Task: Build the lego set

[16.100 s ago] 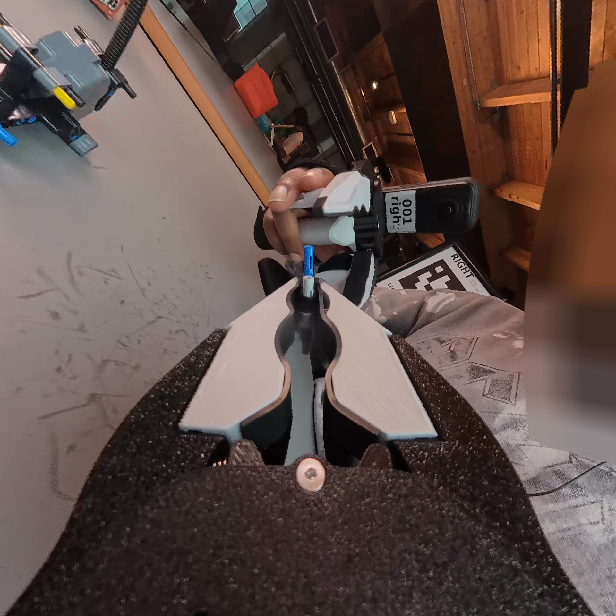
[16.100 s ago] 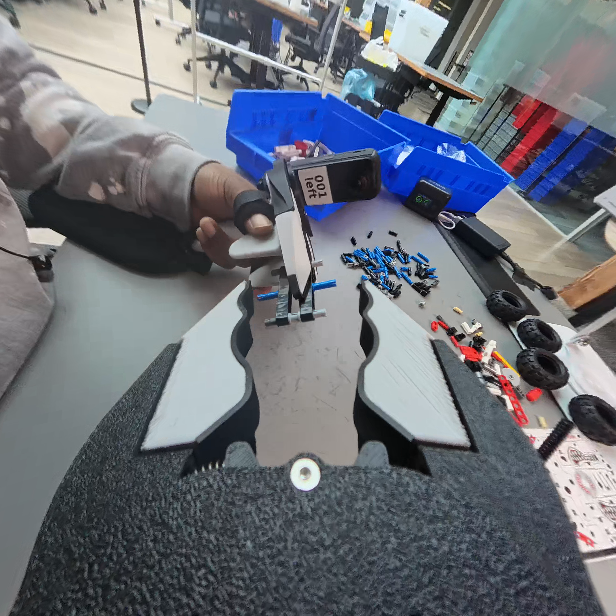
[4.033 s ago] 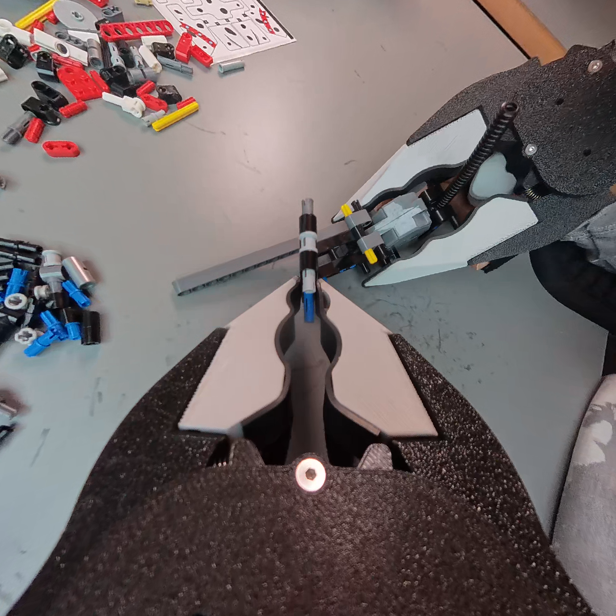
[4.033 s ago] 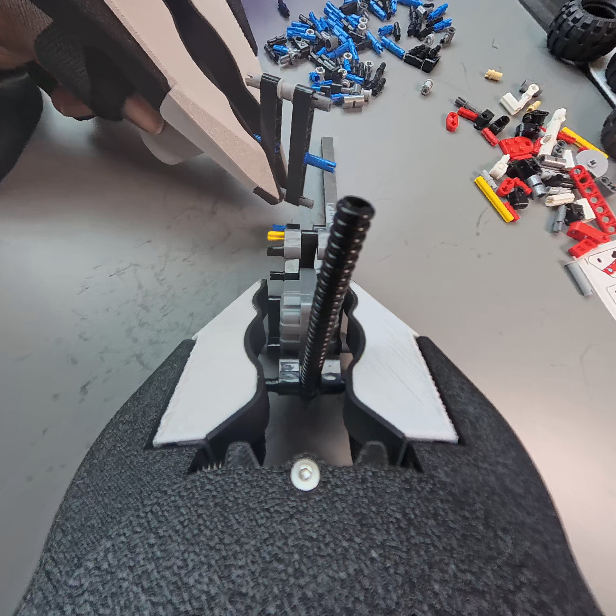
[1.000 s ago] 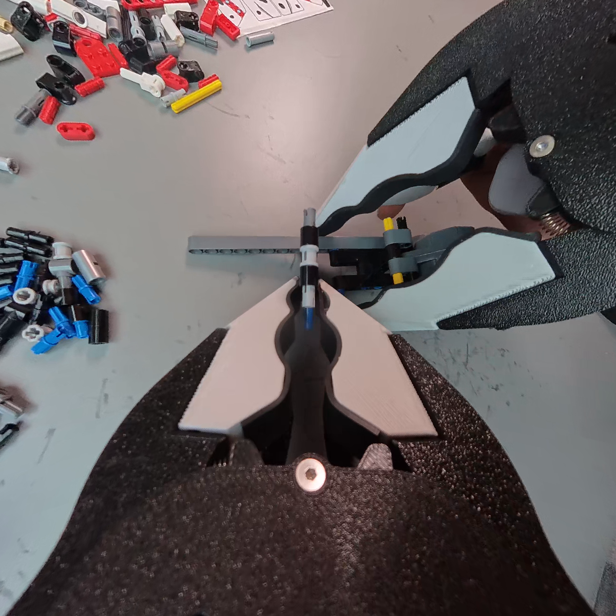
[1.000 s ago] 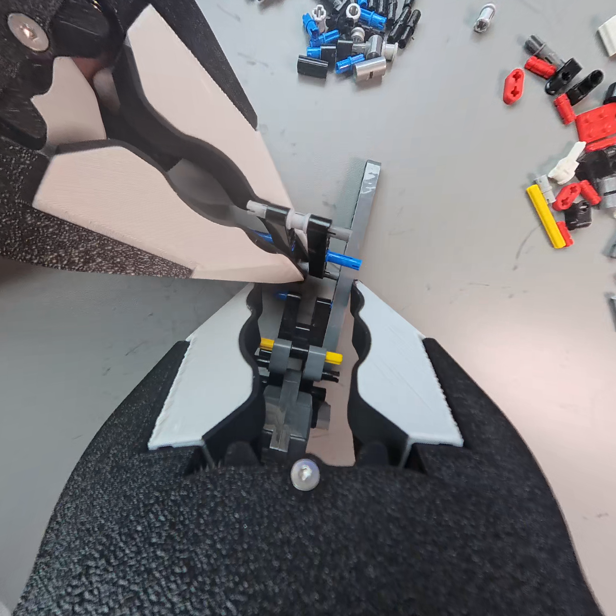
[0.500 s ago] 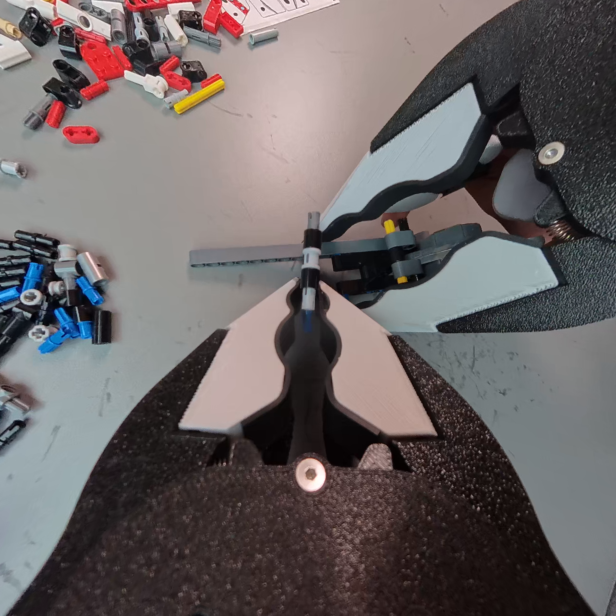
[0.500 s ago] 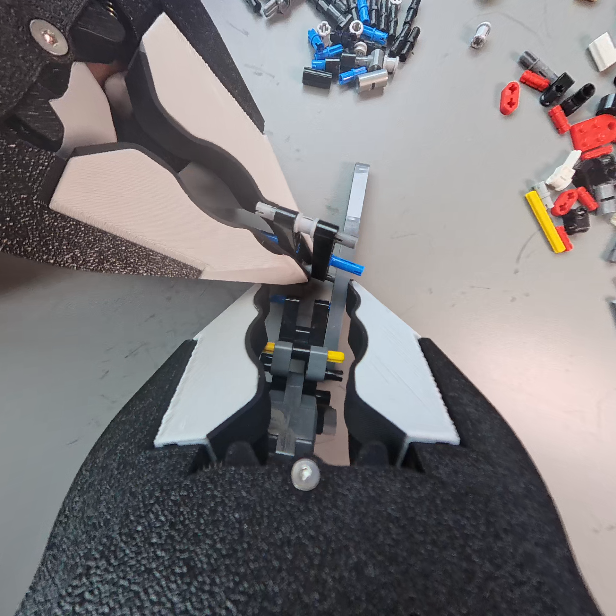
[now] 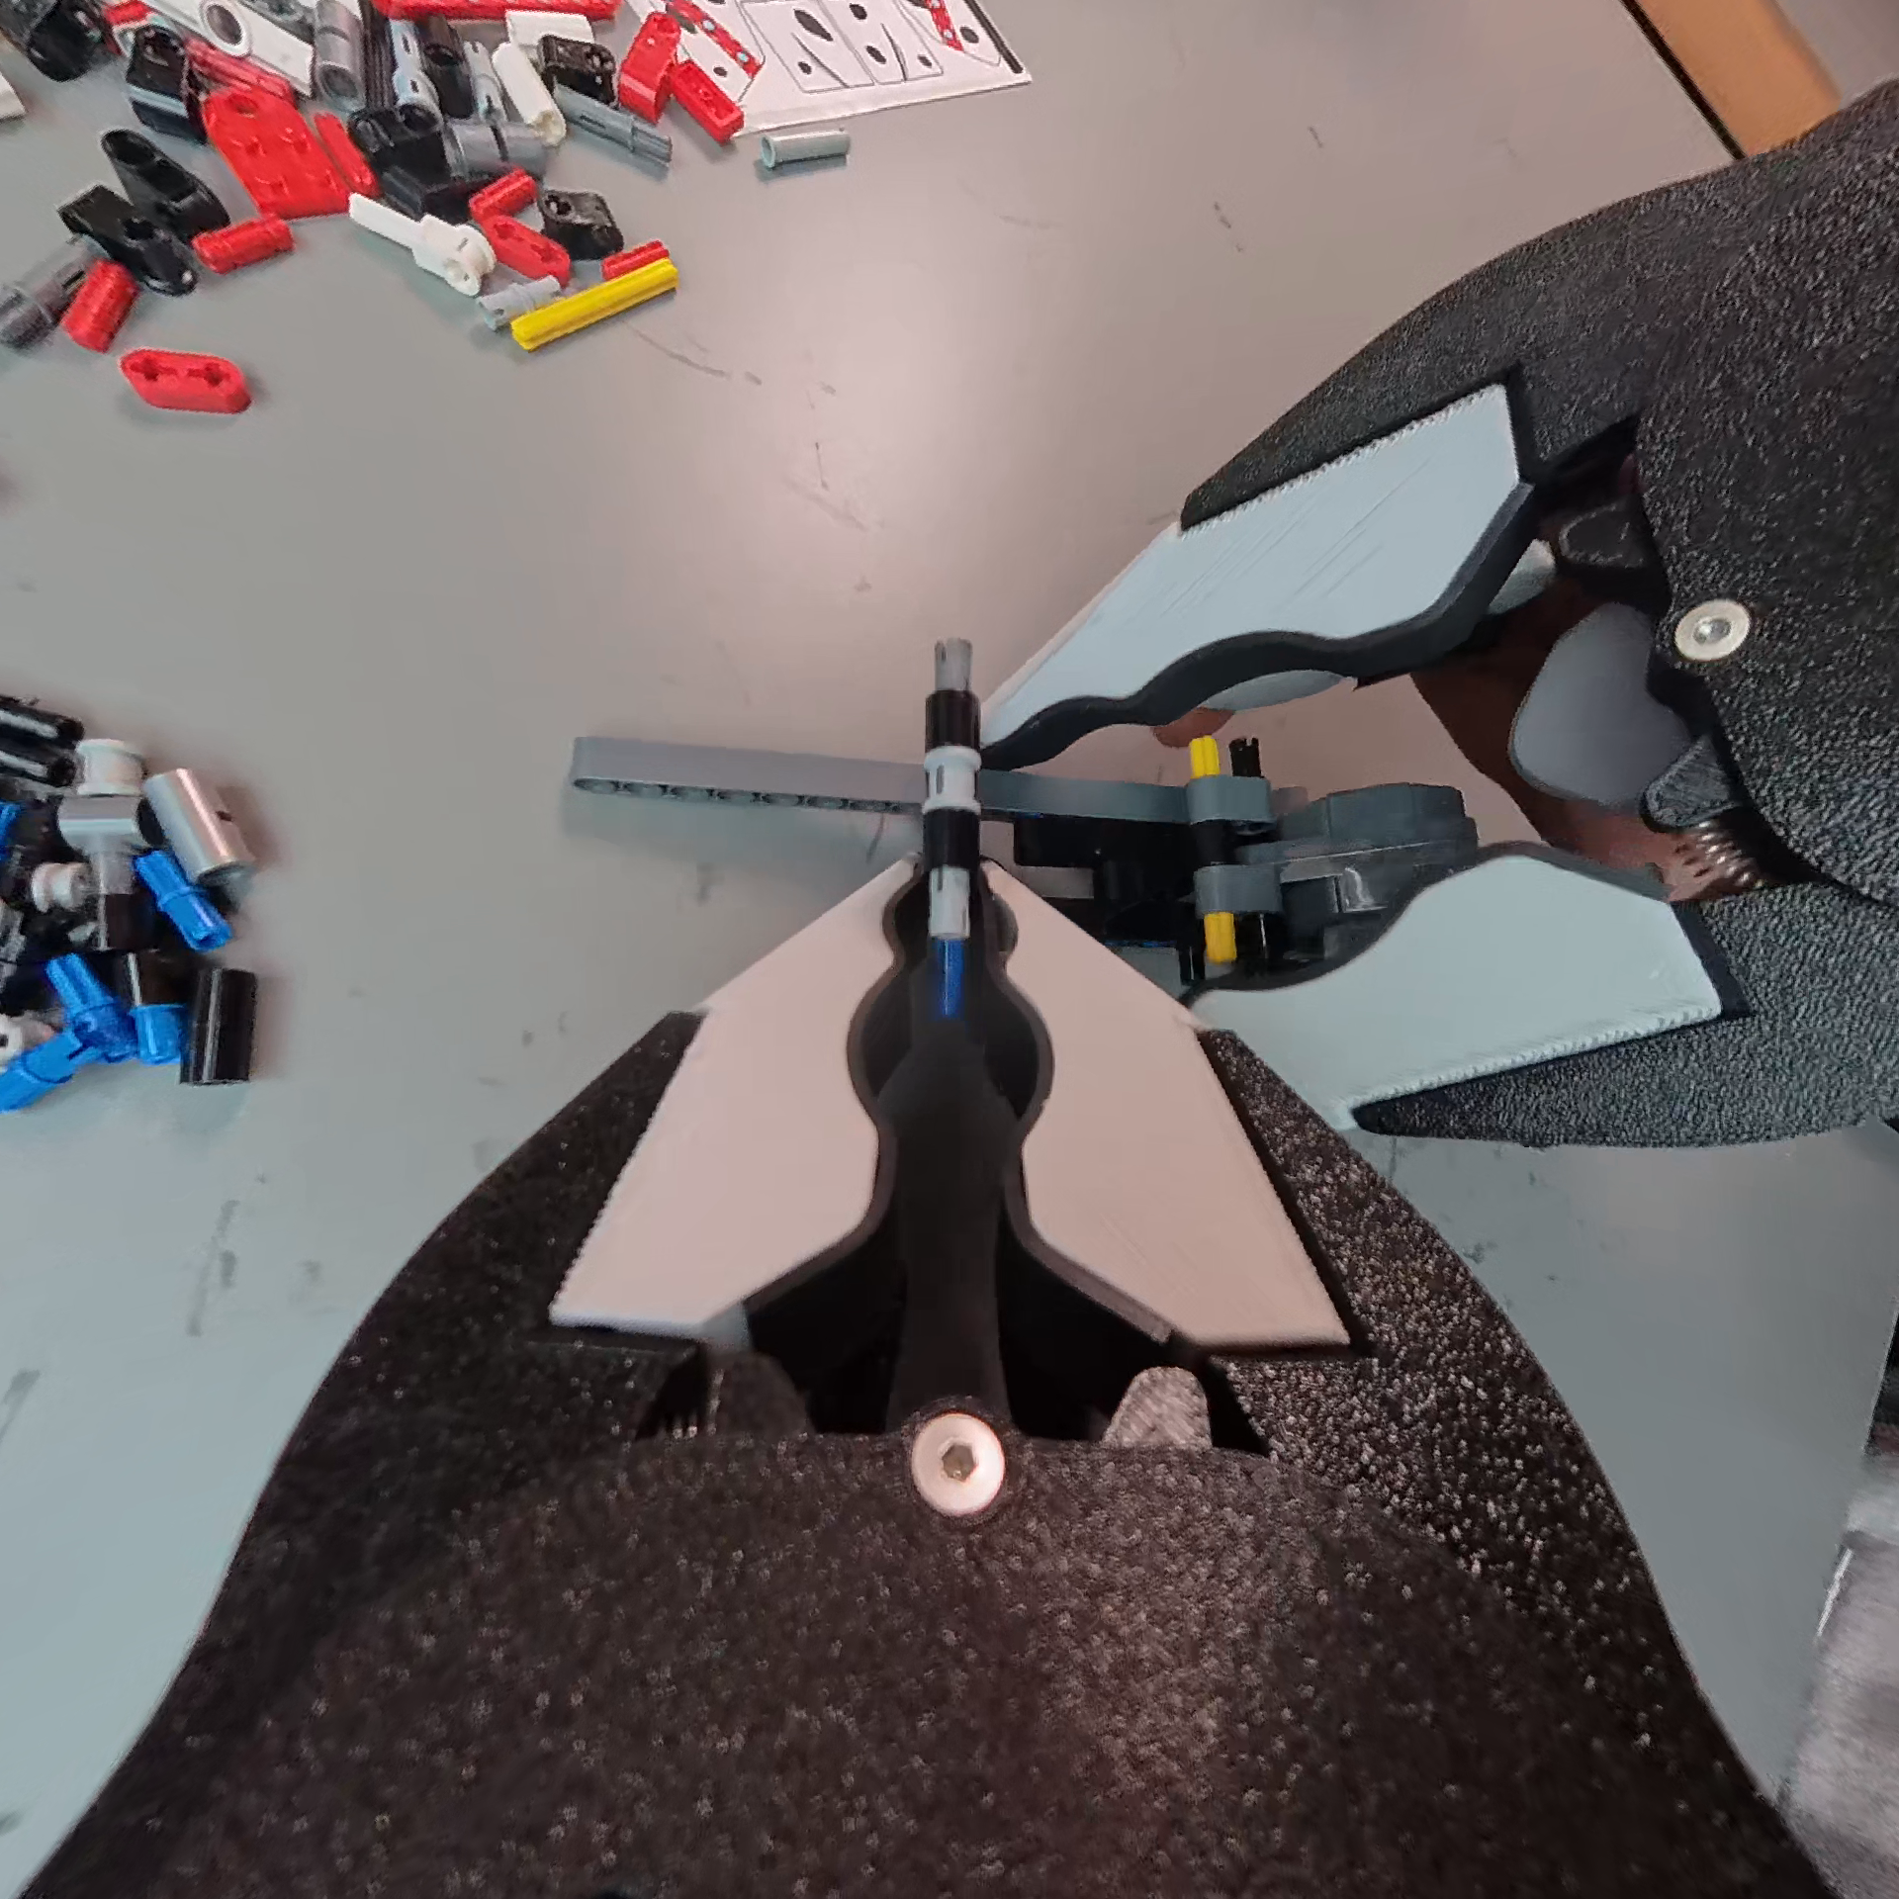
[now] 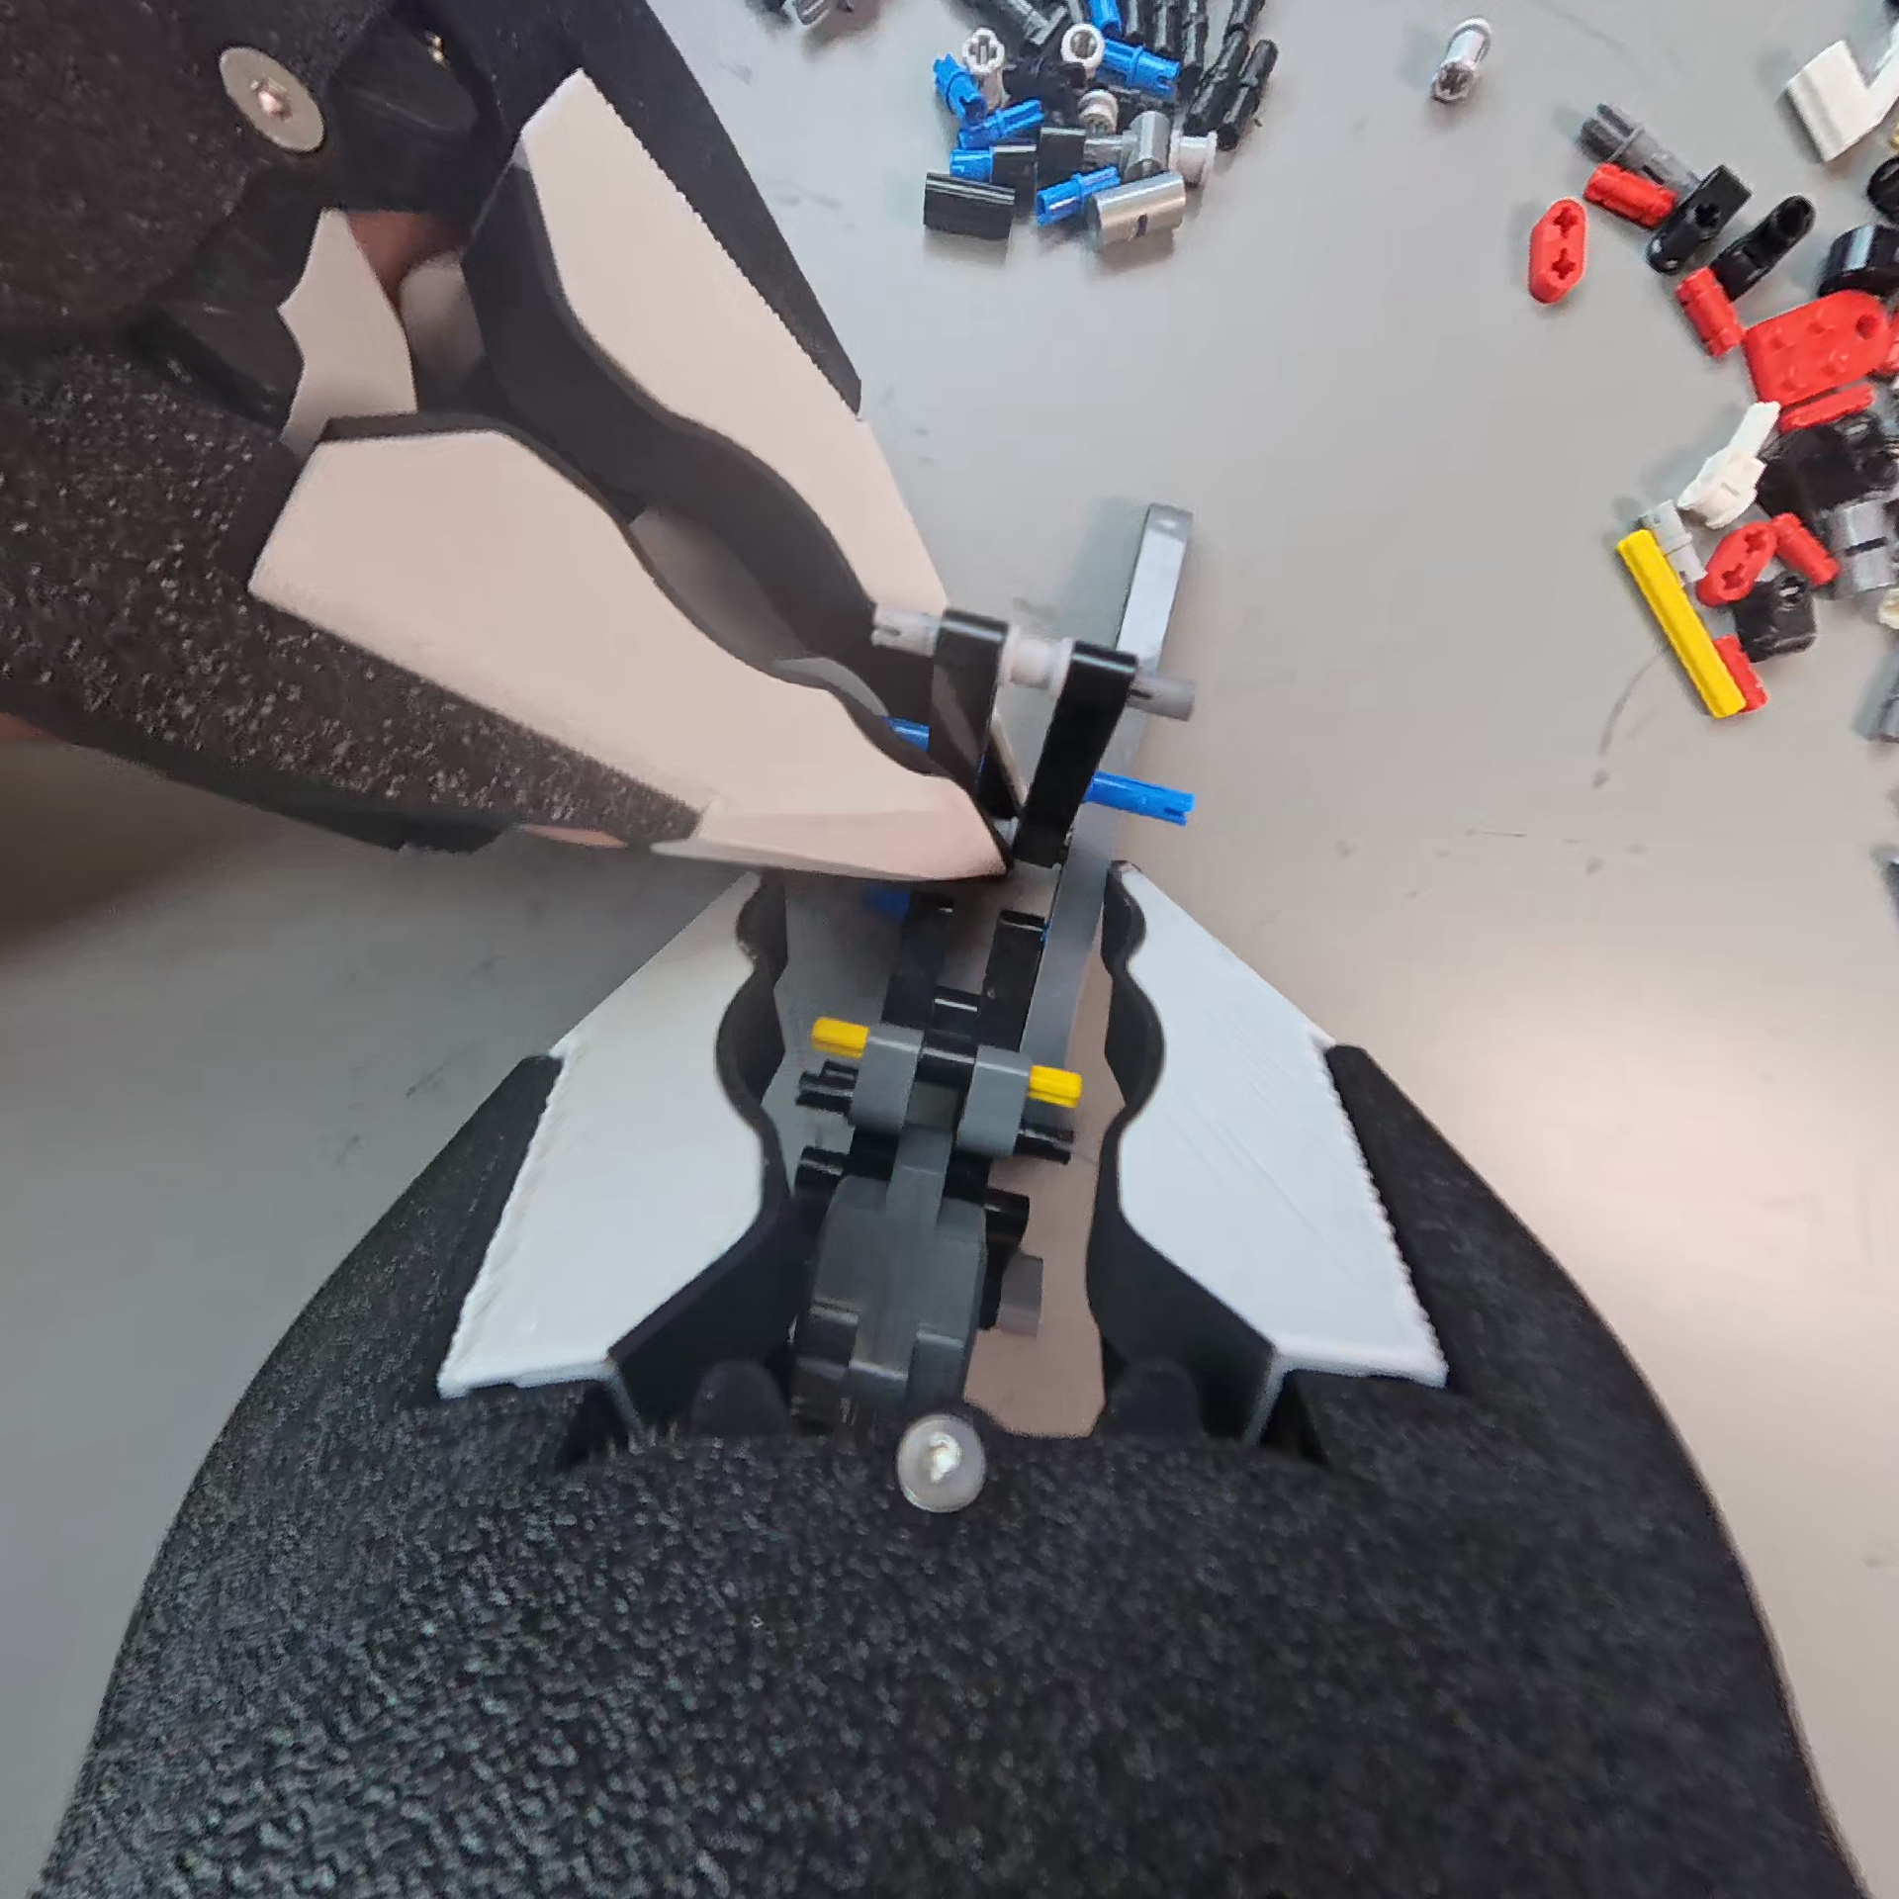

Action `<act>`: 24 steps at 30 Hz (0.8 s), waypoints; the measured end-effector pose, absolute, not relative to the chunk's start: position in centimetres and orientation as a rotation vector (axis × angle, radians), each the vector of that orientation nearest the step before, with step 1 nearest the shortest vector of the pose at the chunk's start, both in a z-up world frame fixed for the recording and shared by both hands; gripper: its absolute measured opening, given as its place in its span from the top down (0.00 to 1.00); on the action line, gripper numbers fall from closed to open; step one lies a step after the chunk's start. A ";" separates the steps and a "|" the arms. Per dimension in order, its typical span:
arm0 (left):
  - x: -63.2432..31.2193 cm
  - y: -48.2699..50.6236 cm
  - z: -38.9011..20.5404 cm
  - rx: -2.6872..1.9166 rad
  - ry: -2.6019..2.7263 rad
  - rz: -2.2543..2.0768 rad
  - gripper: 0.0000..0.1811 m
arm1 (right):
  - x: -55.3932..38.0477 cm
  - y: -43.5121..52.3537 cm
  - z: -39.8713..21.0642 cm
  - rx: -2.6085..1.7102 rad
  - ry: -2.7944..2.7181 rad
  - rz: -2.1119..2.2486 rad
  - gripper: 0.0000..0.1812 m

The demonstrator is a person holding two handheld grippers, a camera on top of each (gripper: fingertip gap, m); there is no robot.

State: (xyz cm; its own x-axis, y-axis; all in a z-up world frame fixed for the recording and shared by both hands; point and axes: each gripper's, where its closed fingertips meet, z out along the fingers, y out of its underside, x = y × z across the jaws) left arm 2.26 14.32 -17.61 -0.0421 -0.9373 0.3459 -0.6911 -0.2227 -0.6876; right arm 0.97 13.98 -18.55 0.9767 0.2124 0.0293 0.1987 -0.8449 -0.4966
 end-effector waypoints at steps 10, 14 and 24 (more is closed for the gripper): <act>2.5 14.3 -17.7 -1.909 1.724 -1.117 0.96 | 0.8 12.5 -18.5 -2.567 -0.321 0.005 0.67; 2.6 14.3 -17.7 -1.904 1.736 -1.111 0.97 | 0.8 12.5 -18.5 -2.562 -0.325 0.011 0.67; 1.7 14.0 -17.3 -1.896 1.766 -1.169 0.87 | 0.9 12.6 -18.4 -2.530 -0.354 0.035 0.72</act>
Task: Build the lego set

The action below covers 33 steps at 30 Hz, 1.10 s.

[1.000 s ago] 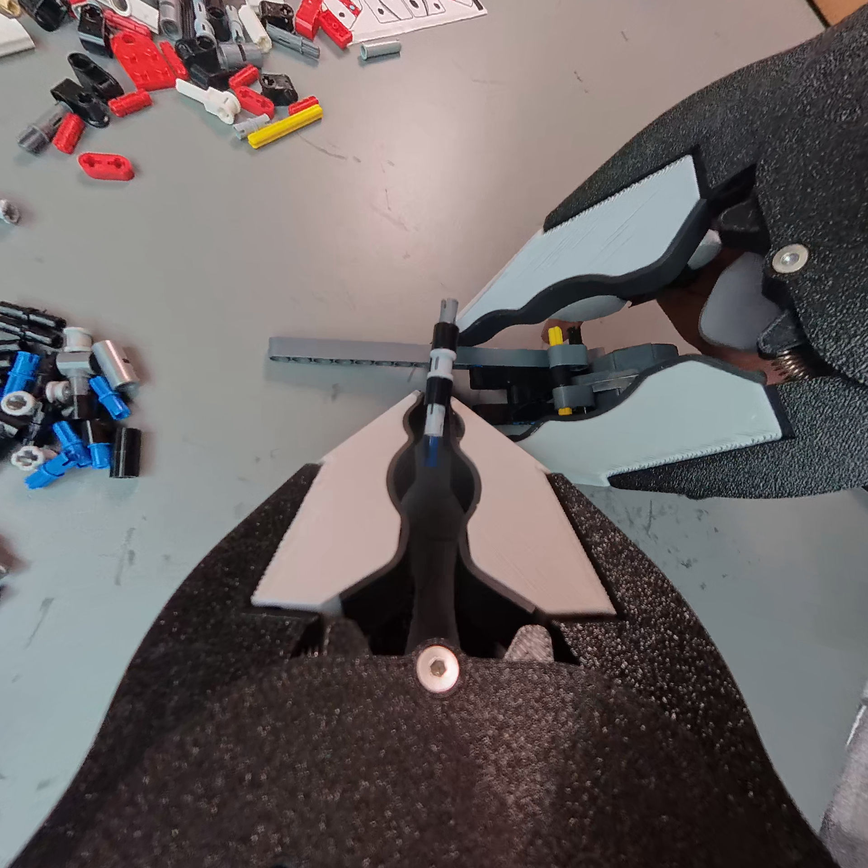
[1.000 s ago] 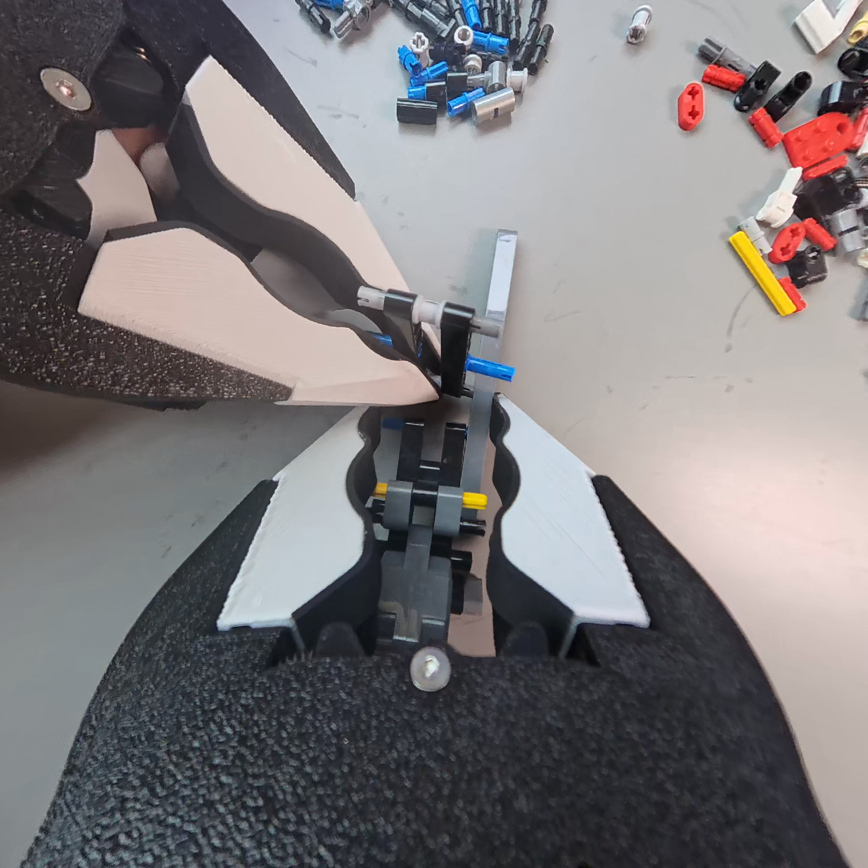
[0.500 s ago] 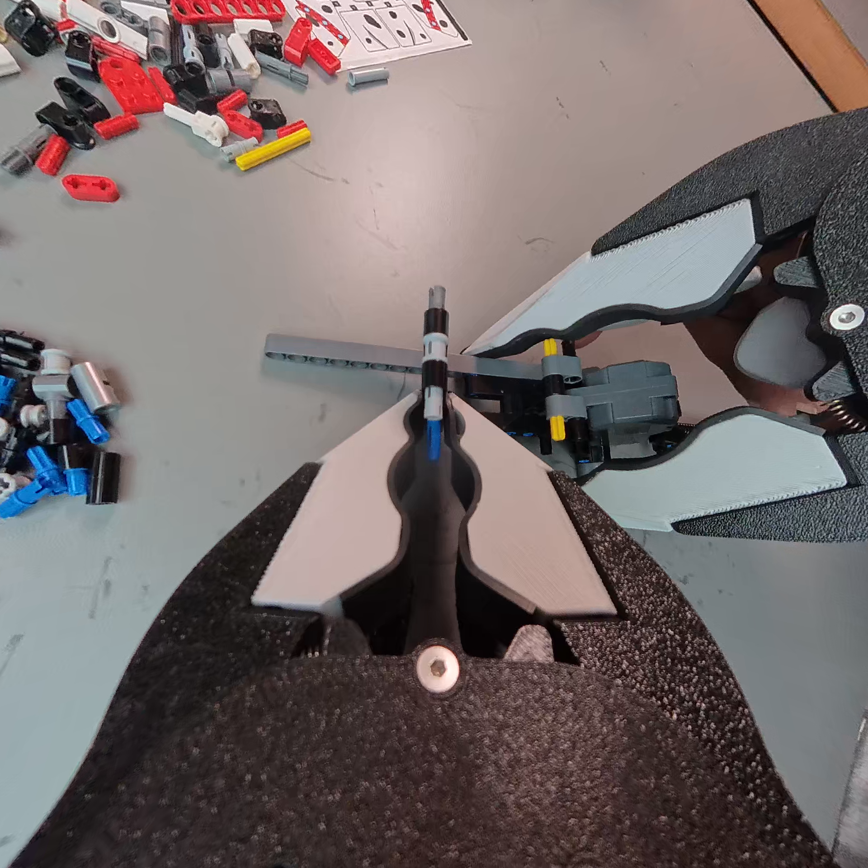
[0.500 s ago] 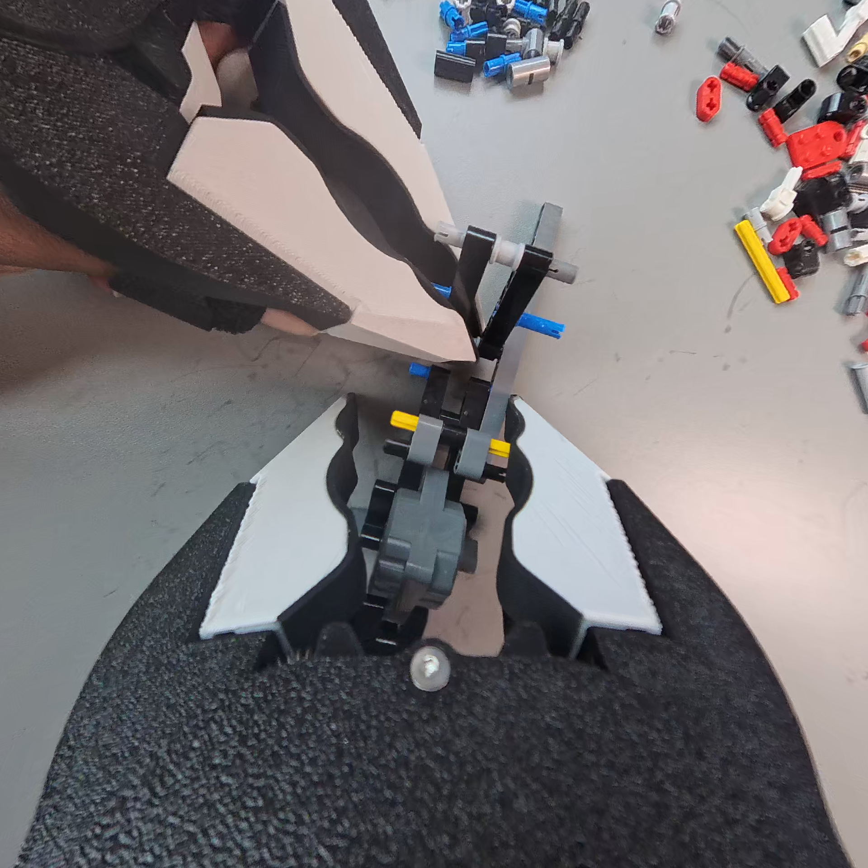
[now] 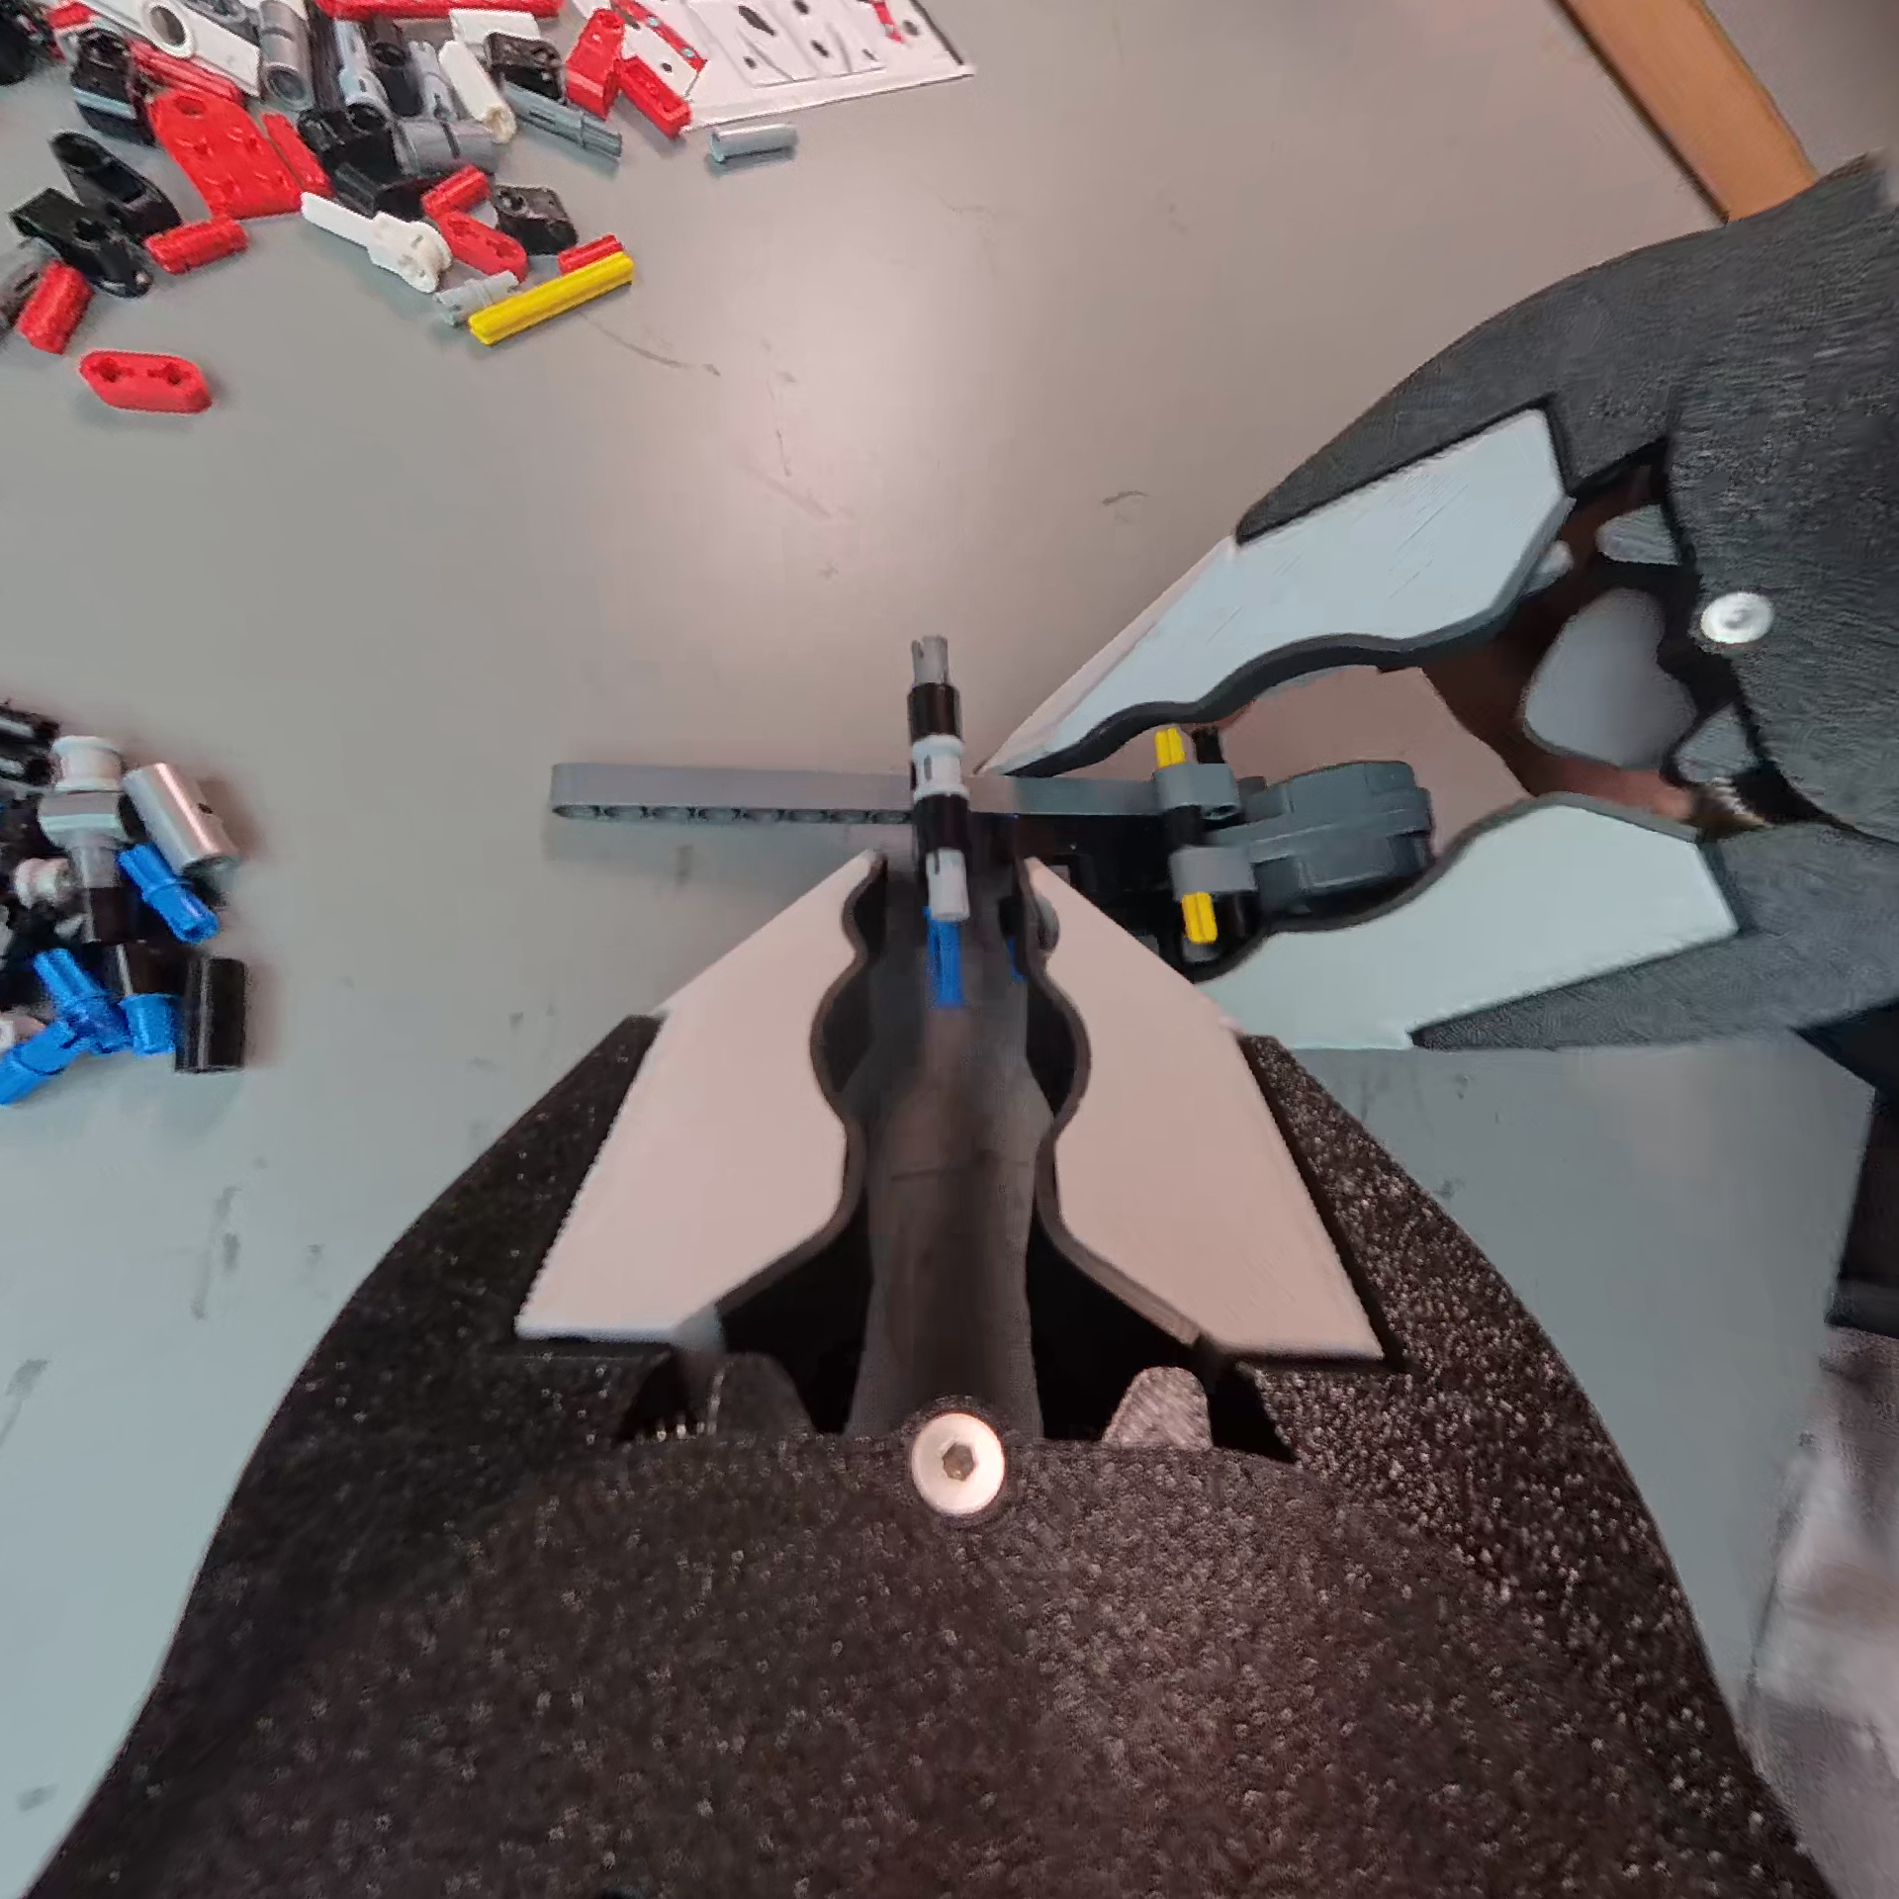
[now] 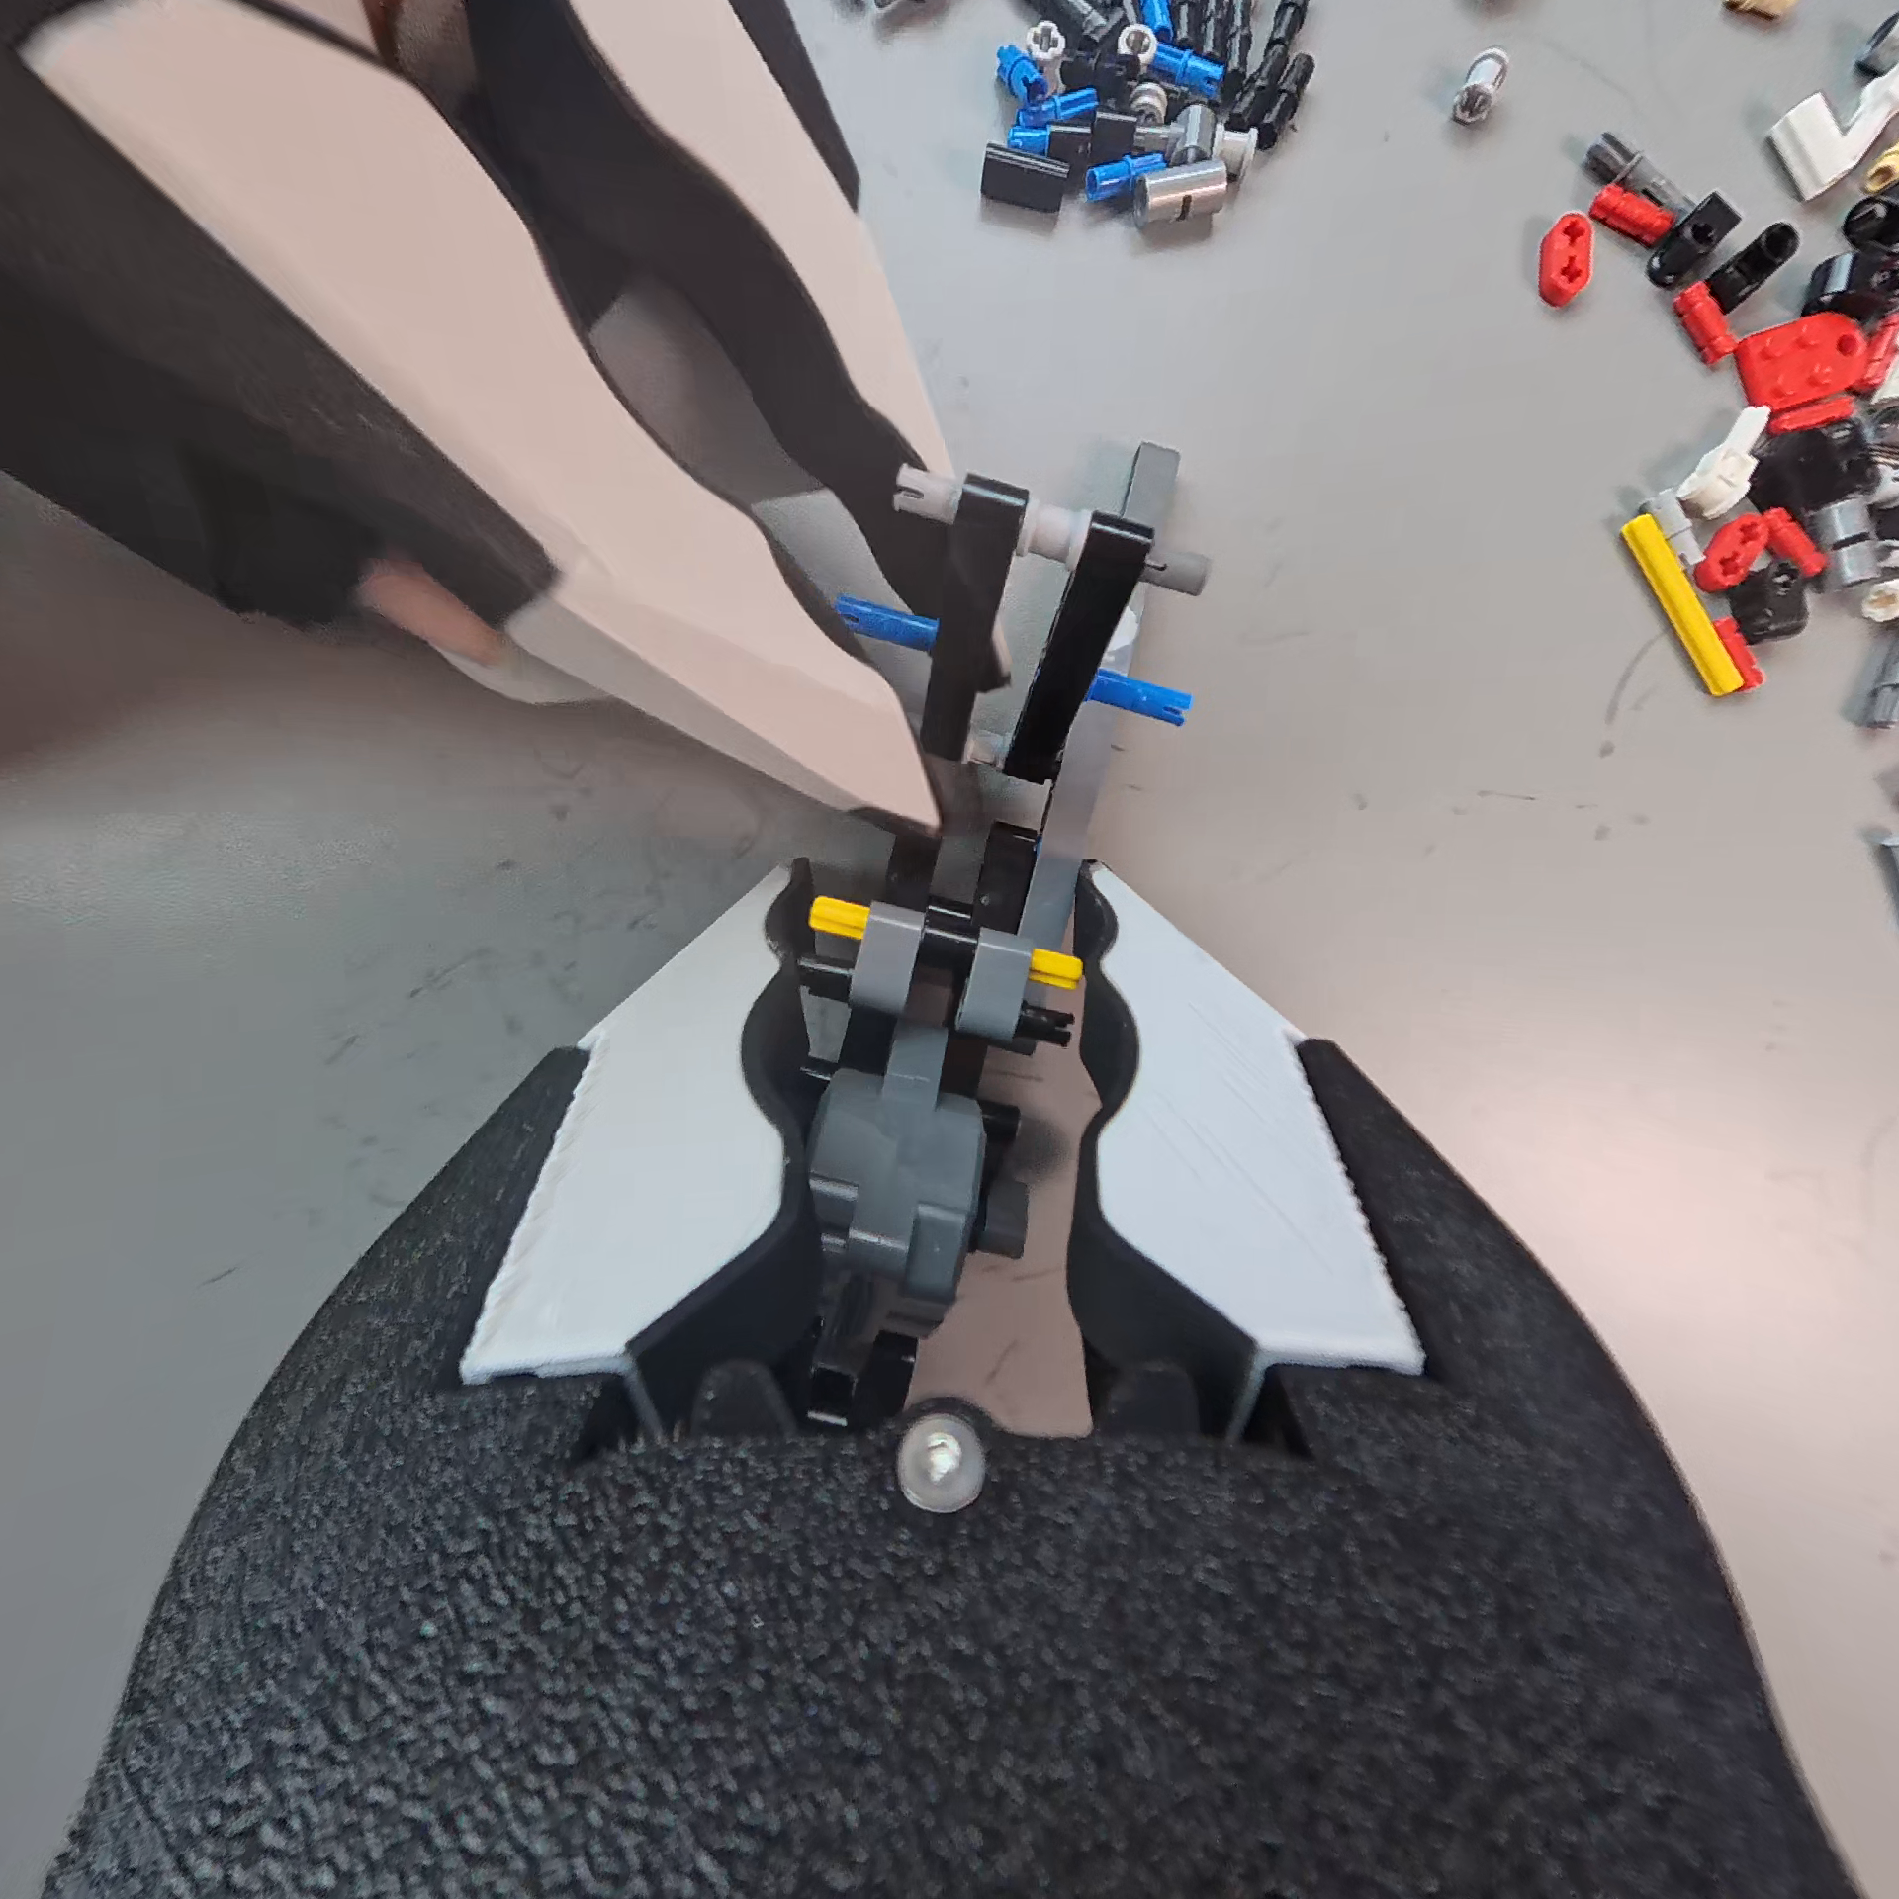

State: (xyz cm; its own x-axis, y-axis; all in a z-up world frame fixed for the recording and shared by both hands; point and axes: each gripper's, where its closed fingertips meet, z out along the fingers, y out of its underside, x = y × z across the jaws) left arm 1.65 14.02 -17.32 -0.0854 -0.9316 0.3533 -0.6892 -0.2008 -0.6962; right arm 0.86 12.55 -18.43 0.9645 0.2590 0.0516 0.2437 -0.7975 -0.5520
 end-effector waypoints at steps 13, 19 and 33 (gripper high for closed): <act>-1.7 17.5 -13.7 -1.789 1.639 -1.389 0.83 | 1.9 10.0 -18.2 -2.376 -0.887 0.100 0.68; -1.6 16.1 -16.2 -1.715 1.843 -1.174 0.83 | 4.9 6.6 -17.8 -2.426 -0.955 0.142 0.65; -0.9 14.3 -18.5 -1.480 2.114 -0.904 0.92 | 7.4 4.3 -16.7 -2.474 -0.967 0.149 0.86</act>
